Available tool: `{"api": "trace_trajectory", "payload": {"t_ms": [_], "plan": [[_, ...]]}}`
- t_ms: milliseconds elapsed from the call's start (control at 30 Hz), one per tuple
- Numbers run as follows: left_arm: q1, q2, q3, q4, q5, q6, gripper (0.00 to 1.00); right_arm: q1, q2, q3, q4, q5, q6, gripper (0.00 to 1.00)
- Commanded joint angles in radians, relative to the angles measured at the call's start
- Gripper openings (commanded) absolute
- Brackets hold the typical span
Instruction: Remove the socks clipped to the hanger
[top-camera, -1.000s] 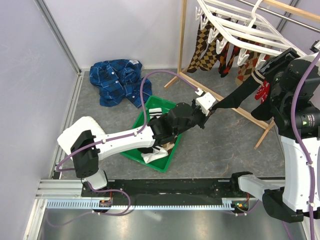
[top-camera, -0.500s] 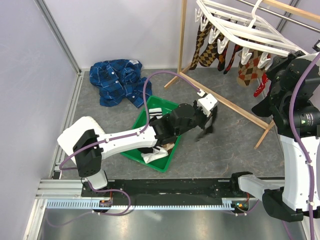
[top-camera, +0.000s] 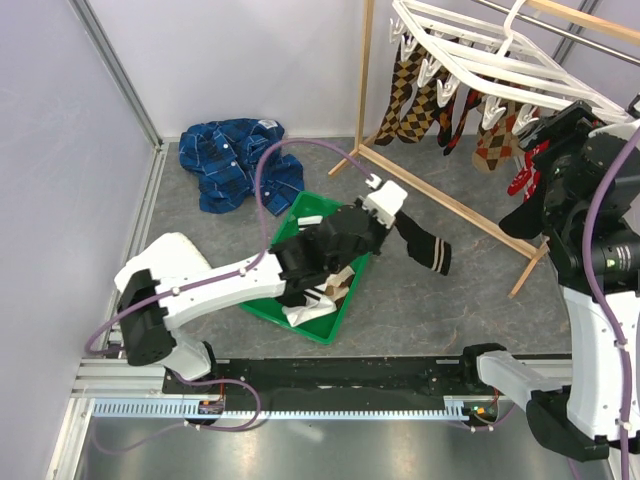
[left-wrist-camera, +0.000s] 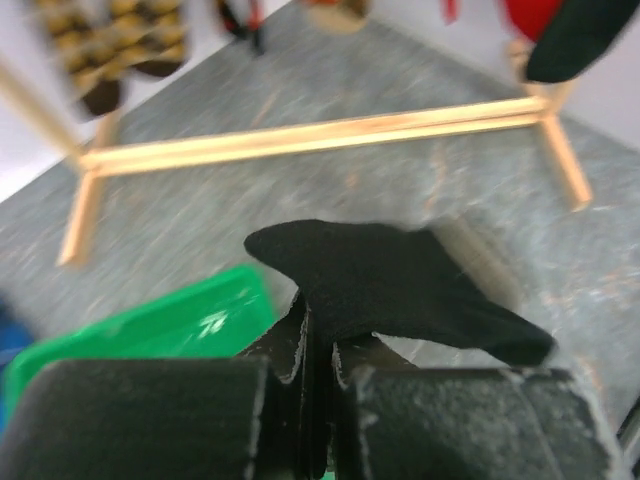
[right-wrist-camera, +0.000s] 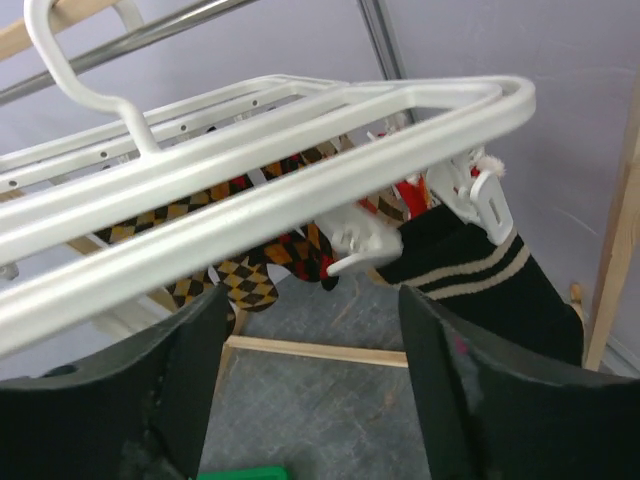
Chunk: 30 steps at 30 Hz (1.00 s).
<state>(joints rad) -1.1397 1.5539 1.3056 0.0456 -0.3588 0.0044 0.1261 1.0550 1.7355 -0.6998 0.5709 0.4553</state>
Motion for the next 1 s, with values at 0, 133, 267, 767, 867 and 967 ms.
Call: {"api": "trace_trajectory", "payload": {"t_ms": [0, 133, 267, 767, 867, 967], "plan": [[0.046, -0.12, -0.006, -0.234, -0.135, -0.073, 0.02, -0.005, -0.064, -0.034, -0.006, -0.04, -0.017, 0.83], [0.116, -0.173, -0.051, -0.371, -0.123, -0.153, 0.02, -0.003, -0.119, -0.091, -0.017, -0.098, -0.023, 0.98], [0.228, -0.224, -0.103, -0.466, -0.051, -0.236, 0.02, -0.005, -0.203, -0.191, -0.047, -0.128, -0.055, 0.98], [0.385, 0.0, -0.313, -0.42, 0.296, -0.509, 0.1, -0.005, -0.395, -0.542, -0.011, -0.146, -0.107, 0.98], [0.386, -0.011, -0.333, -0.42, 0.301, -0.564, 0.32, -0.006, -0.397, -0.574, 0.028, -0.115, -0.131, 0.98], [0.394, -0.075, -0.35, -0.42, 0.303, -0.599, 0.59, -0.006, -0.389, -0.587, 0.048, -0.097, -0.132, 0.98]]}}
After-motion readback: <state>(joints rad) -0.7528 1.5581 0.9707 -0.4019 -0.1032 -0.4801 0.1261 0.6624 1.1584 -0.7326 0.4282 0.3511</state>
